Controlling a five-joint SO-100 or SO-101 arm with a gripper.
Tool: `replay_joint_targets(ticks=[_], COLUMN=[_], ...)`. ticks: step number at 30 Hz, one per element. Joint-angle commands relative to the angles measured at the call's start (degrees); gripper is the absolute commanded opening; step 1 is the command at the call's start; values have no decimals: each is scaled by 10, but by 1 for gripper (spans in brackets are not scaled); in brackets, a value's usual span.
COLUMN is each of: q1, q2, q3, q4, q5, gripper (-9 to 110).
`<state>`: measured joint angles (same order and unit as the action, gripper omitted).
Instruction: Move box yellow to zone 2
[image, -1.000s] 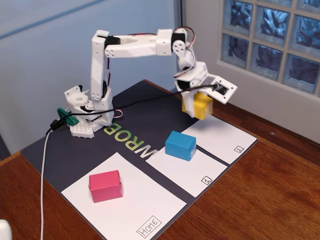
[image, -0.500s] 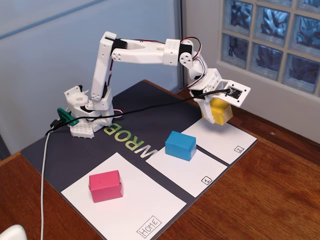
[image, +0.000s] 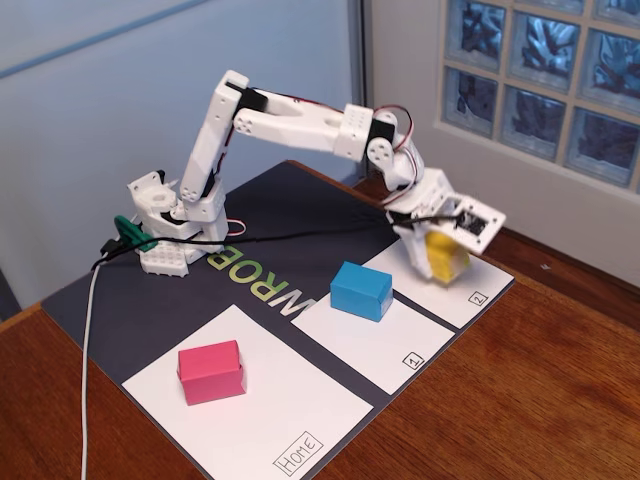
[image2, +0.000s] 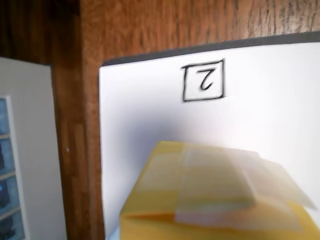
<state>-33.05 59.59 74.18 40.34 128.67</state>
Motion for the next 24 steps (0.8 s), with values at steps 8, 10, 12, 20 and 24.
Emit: replay_joint_targets(ticks=[8,10,12,20,24], q1=[5,-6,-15,-23,-22], q2=[-5,-7,-9,-25,-25], q3=[-4,-4,-4,7,10], q4=[-12,-12,-17,-33,-31], q5=[17,18,18,-25,-30], gripper=[9,9,9,20,35])
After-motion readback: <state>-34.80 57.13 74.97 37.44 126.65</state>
